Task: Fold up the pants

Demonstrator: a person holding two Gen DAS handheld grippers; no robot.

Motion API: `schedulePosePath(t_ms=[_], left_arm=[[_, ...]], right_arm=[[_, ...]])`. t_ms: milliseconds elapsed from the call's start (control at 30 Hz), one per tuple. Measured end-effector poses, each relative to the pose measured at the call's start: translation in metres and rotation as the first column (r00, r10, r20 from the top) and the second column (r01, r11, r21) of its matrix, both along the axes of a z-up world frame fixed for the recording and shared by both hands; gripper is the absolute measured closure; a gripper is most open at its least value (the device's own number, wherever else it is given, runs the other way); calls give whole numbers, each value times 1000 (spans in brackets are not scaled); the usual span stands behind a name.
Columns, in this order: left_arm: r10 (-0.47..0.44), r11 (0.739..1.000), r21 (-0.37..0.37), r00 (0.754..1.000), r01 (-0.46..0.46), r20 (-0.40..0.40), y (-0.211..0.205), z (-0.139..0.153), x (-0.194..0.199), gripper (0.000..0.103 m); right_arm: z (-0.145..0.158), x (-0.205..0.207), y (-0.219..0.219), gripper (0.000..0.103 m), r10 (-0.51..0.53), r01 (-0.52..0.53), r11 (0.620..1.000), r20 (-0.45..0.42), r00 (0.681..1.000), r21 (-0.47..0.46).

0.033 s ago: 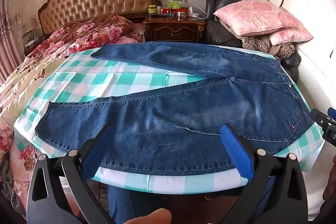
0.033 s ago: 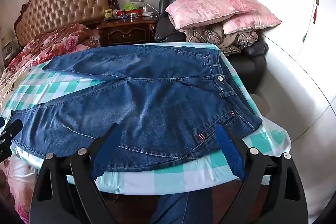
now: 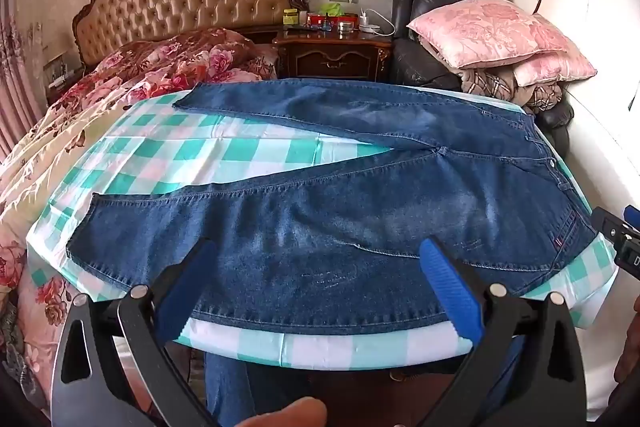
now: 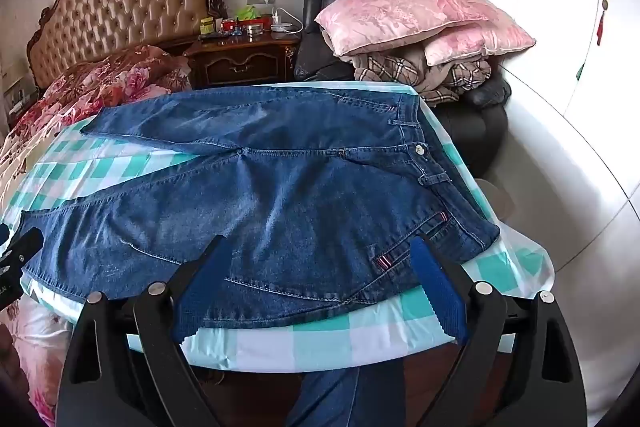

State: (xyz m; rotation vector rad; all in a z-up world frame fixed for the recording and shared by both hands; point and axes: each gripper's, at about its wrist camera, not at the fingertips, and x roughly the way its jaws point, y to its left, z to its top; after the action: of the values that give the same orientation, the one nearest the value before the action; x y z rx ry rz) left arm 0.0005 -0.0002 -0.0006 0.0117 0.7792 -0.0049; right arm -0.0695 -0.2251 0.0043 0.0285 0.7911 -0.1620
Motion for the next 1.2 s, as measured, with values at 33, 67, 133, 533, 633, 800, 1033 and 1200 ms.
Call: schedulePosePath(t_ms=[33, 67, 133, 533, 633, 800, 1033, 1200], left_arm=[[0, 1000, 0, 1000, 0, 0, 0, 0, 0, 2], [0, 1000, 2, 1000, 0, 2, 0, 0, 0, 2], [-1, 1000, 2, 1000, 1, 5, -1, 1, -1, 2], [4, 1000, -19, 1000, -4, 10, 0, 2, 1, 2], [8, 1000, -29, 1000, -8, 15, 3, 3, -4, 2], [8, 999, -33, 1000, -7, 13, 3, 3, -4, 2], [8, 999, -35, 1000, -7, 14, 3, 3, -3, 2], [8, 999, -35, 1000, -7, 14, 3, 3, -3, 2]], right_arm=[[0, 0, 0, 15, 1, -1, 1000, 3, 1000, 0], [0, 0, 0, 15, 0, 0, 1000, 3, 1000, -1], [0, 0, -1, 15, -1, 1, 1000, 5, 1000, -2], [-1, 2, -2, 15, -1, 1, 1000, 11, 1000, 0], [2, -1, 0, 15, -1, 1, 1000, 12, 1000, -1], [1, -1, 1, 15, -1, 1, 1000, 14, 1000, -2], [4, -1, 0, 15, -2, 2, 1000, 15, 1000, -2], [4, -1, 0, 15, -3, 3, 1000, 15, 1000, 0]])
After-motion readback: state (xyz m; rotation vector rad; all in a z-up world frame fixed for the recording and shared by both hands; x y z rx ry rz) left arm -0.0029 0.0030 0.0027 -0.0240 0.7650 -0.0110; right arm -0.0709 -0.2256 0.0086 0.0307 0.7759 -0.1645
